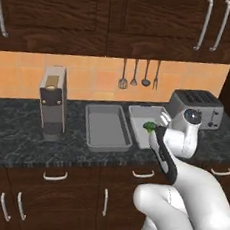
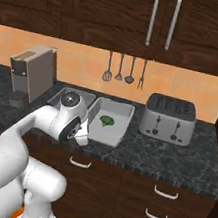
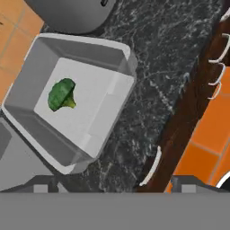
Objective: Place one broccoli and one chicken drumstick in each tupperware on the nearby counter, to pack two identical lunches.
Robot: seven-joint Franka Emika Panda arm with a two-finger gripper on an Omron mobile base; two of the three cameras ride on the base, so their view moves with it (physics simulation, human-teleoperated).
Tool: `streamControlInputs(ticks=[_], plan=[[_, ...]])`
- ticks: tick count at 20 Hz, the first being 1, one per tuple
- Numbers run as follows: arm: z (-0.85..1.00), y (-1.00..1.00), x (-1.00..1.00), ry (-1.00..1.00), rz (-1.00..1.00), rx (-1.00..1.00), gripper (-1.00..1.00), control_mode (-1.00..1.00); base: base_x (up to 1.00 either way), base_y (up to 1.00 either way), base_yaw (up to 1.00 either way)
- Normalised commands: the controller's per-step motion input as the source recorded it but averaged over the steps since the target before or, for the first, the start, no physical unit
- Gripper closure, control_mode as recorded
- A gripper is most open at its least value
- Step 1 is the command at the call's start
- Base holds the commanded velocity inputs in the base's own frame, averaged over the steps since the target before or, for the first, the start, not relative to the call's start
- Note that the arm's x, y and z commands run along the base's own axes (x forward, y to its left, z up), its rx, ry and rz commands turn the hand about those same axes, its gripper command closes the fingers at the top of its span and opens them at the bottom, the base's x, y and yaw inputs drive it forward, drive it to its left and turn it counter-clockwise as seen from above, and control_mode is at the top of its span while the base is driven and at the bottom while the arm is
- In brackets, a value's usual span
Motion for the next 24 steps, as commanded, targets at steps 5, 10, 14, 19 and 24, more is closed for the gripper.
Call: streamControlInputs(ticks=[5,10,14,19,24], plan=[[0.00,0.00,0.00,0.00,0.00,0.00,-1.00,1.00,-1.00,0.00,-0.51],[0.00,0.00,0.00,0.00,0.00,0.00,-1.00,1.00,-0.74,0.00,-0.85],[0.00,0.00,0.00,0.00,0.00,0.00,-1.00,1.00,-0.04,-0.34,-0.93],[0.00,0.00,0.00,0.00,0.00,0.00,-1.00,1.00,0.56,-1.00,-0.65],[0.00,0.00,0.00,0.00,0.00,0.00,-1.00,1.00,1.00,-0.99,-0.23]])
